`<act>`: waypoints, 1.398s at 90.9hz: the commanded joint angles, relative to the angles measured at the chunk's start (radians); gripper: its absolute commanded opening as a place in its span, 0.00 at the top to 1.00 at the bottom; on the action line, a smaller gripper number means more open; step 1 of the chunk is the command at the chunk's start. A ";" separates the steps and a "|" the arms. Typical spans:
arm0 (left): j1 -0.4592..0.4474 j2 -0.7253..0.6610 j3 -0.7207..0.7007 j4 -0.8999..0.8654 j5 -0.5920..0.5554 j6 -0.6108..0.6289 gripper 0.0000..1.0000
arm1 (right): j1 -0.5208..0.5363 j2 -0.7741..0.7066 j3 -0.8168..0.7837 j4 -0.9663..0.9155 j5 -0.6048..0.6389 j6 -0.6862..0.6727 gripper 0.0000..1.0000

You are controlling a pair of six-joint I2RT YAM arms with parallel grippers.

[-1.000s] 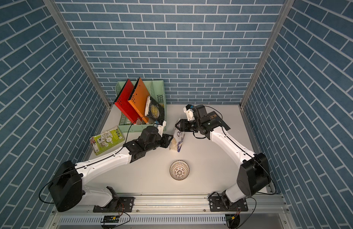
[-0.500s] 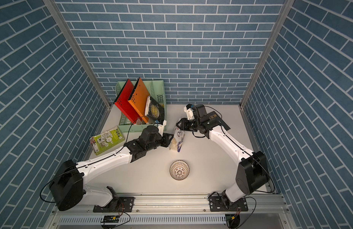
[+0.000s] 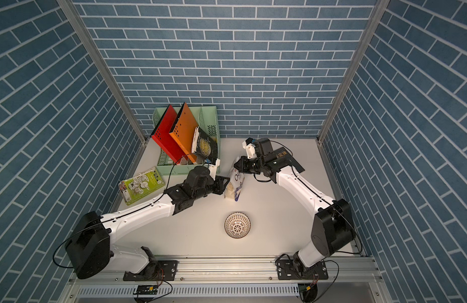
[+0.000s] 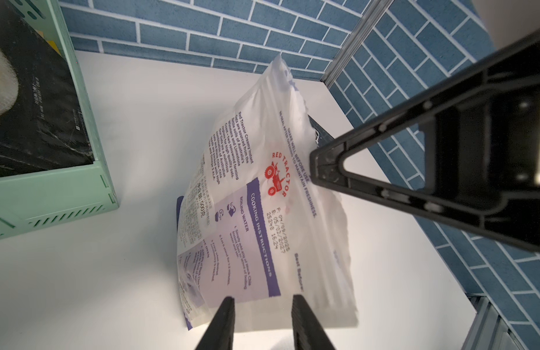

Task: Pour the oats into the breakfast bowl
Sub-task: Open the oats bag at the center of the board.

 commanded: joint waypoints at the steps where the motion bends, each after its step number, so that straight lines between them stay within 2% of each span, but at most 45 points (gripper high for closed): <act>1: -0.004 0.004 0.018 0.008 -0.017 0.002 0.65 | 0.004 -0.014 0.000 0.020 -0.027 -0.006 0.92; 14: -0.004 -0.002 0.014 0.008 -0.034 0.001 0.65 | -0.012 -0.054 -0.071 0.117 -0.091 0.025 1.00; 31: -0.003 -0.023 0.005 0.012 -0.054 -0.006 0.62 | -0.061 -0.112 -0.238 0.386 -0.235 0.122 1.00; 48: -0.002 -0.044 0.002 0.011 -0.065 -0.010 0.62 | -0.085 -0.143 -0.370 0.623 -0.317 0.210 1.00; 59: -0.003 -0.045 -0.001 0.028 -0.044 0.000 0.60 | -0.093 -0.142 -0.409 0.621 -0.315 0.210 0.99; 73: -0.003 -0.010 -0.005 0.078 0.005 0.006 0.58 | -0.105 -0.157 -0.409 0.537 -0.246 0.157 0.86; 82: -0.005 0.023 0.004 0.102 0.038 0.000 0.58 | -0.106 -0.154 -0.386 0.492 -0.233 0.133 0.81; 100: -0.004 0.046 0.008 0.118 0.042 -0.001 0.58 | -0.105 -0.144 -0.380 0.479 -0.226 0.126 0.79; 119: -0.004 0.052 0.005 0.116 0.036 -0.001 0.58 | -0.106 -0.136 -0.376 0.480 -0.230 0.126 0.81; 127: -0.004 0.053 0.005 0.113 0.029 -0.001 0.58 | -0.109 -0.150 -0.370 0.476 -0.220 0.126 0.76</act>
